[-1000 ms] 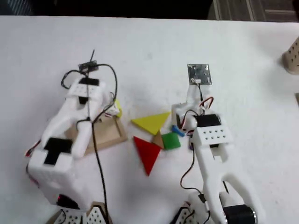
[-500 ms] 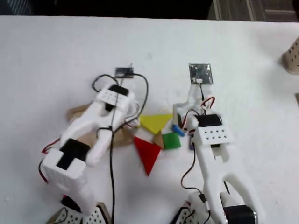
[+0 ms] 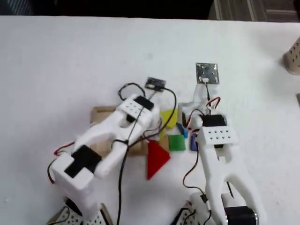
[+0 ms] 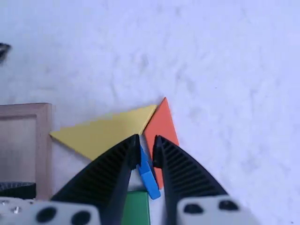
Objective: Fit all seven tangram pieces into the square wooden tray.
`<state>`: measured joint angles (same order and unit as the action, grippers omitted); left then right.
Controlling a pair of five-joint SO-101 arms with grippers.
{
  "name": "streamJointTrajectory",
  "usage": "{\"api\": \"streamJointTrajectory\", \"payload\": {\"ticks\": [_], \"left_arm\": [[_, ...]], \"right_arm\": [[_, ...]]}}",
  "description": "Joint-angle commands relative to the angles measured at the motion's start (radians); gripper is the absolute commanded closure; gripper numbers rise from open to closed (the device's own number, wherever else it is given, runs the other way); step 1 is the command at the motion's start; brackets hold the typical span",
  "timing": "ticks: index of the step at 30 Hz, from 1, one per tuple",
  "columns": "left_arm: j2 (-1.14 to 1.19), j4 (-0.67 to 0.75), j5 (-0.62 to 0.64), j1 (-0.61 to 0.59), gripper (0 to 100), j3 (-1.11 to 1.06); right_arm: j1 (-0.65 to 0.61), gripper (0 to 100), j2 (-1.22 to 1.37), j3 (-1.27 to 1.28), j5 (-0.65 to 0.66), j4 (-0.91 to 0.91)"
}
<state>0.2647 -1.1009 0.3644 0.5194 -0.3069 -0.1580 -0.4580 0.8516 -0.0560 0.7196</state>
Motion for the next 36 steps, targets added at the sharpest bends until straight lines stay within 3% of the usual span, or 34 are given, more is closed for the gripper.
{"api": "streamJointTrajectory", "payload": {"ticks": [1,8,13,17,24,27,31,36], "left_arm": [[-0.128,-0.025,-0.011,-0.010,75,-0.014],[-0.363,-0.025,-0.077,-0.128,75,-0.161],[-0.512,-0.023,-0.141,-0.237,75,-0.296],[-0.564,0.061,-0.190,-0.361,75,-0.408],[-0.570,0.196,-0.196,-0.516,75,-0.500],[-0.570,0.229,-0.196,-0.518,75,-0.520],[-0.568,0.232,-0.196,-0.515,75,-0.523],[-0.568,0.232,-0.196,-0.516,75,-0.525]], "right_arm": [[0.012,94.9,-0.012,-0.012,0.008,-0.018],[0.064,94.9,-0.041,-0.012,0.012,0.004],[0.058,94.9,-0.147,0.015,0.012,0.183],[0.042,94.9,-0.231,0.120,0.017,0.213],[0.058,94.5,-0.377,0.322,0.321,0.217],[0.061,86.8,-0.406,0.400,0.476,0.209],[0.062,75.1,-0.412,0.446,0.500,0.180],[0.117,74.4,-0.407,0.453,0.496,0.094]]}}
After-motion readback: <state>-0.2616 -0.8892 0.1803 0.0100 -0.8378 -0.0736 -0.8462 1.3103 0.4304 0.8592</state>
